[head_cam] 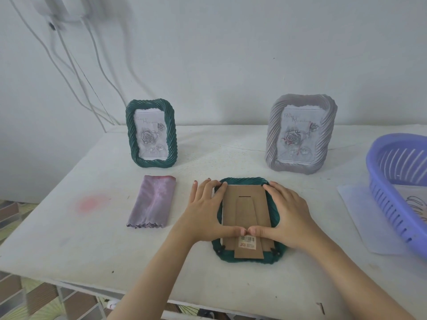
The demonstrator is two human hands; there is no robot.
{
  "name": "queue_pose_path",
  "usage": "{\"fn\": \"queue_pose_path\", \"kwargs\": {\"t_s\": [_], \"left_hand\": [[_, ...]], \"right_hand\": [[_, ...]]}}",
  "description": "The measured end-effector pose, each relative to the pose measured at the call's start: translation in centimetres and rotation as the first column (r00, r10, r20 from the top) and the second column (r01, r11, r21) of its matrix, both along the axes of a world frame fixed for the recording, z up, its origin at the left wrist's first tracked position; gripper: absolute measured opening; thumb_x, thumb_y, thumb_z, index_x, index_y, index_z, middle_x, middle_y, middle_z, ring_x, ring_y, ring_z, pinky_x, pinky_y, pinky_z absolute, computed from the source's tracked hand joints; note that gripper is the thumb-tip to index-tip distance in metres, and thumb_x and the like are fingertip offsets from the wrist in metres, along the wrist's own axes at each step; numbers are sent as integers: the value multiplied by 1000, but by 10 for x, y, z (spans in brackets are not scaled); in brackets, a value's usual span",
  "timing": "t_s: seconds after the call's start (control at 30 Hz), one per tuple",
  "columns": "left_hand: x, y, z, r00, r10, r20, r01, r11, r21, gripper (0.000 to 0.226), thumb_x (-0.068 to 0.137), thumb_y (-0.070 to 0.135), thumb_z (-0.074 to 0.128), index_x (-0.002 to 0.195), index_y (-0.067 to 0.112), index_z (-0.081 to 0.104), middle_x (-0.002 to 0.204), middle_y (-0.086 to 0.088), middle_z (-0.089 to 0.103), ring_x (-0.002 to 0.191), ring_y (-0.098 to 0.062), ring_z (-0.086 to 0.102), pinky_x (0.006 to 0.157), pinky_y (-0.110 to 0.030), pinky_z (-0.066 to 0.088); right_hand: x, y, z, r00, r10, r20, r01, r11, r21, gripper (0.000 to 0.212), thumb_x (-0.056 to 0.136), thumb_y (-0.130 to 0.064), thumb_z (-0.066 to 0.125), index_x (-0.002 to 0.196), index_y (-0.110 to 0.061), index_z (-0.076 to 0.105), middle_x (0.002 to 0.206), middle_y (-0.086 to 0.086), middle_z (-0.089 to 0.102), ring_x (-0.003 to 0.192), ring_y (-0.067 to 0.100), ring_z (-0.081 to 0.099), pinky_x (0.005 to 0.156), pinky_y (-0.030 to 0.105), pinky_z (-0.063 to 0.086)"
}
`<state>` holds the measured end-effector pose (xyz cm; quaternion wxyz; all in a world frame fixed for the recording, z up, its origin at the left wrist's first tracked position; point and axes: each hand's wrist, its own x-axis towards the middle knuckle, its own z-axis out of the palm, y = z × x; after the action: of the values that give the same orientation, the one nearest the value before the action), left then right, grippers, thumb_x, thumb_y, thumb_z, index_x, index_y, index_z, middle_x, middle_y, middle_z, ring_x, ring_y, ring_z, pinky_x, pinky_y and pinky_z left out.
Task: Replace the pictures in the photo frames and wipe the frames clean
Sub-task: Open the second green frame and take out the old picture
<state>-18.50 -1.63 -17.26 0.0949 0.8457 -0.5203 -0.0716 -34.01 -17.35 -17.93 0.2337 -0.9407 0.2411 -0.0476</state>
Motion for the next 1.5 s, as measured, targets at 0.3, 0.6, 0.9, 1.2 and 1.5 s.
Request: {"fn": "queue_pose_path", "kwargs": {"t_s": [0.3,0.6,0.9,1.2,1.5], "left_hand": [[-2,0,1,1000,0,-3,0,999,-52,118,53,89,39,146,20,14,150,6,16,143,-14,-7,112,-36,-20],[-1,0,2,1000,-2,9,2,1000,11,120,50,90,29,148,24,8,149,3,11,139,-13,-1,112,-38,-18],[6,-12,8,998,25,-64,-20,997,71,134,37,92,36,148,23,5,142,1,12,137,-21,0,116,-43,-7],[-9,13,-11,987,52,-153,-78,982,-171,114,57,92,26,148,26,5,153,7,11,138,-11,4,115,-32,1],[-34,52,-9,945,-8,-328,-122,919,-375,83,54,76,64,126,38,50,138,24,38,131,3,23,110,-26,21]], "right_hand": [[4,-2,10,996,28,-86,-30,999,-14,139,28,-101,25,146,-32,4,151,-9,7,139,15,8,112,35,9],[10,-3,21,983,59,-176,-59,998,4,124,50,-82,60,147,-30,2,150,-8,4,138,18,5,111,35,8],[11,-6,18,978,57,-199,-59,998,-2,128,44,-89,53,147,-31,1,151,-7,4,138,20,6,112,37,10],[-11,-2,-2,996,47,72,-56,989,137,106,53,-87,37,142,-42,3,155,-12,3,142,7,3,114,30,6],[-56,22,-6,960,29,278,-92,972,215,71,61,-86,42,125,-55,36,144,-31,19,134,-9,15,108,24,17]]}}
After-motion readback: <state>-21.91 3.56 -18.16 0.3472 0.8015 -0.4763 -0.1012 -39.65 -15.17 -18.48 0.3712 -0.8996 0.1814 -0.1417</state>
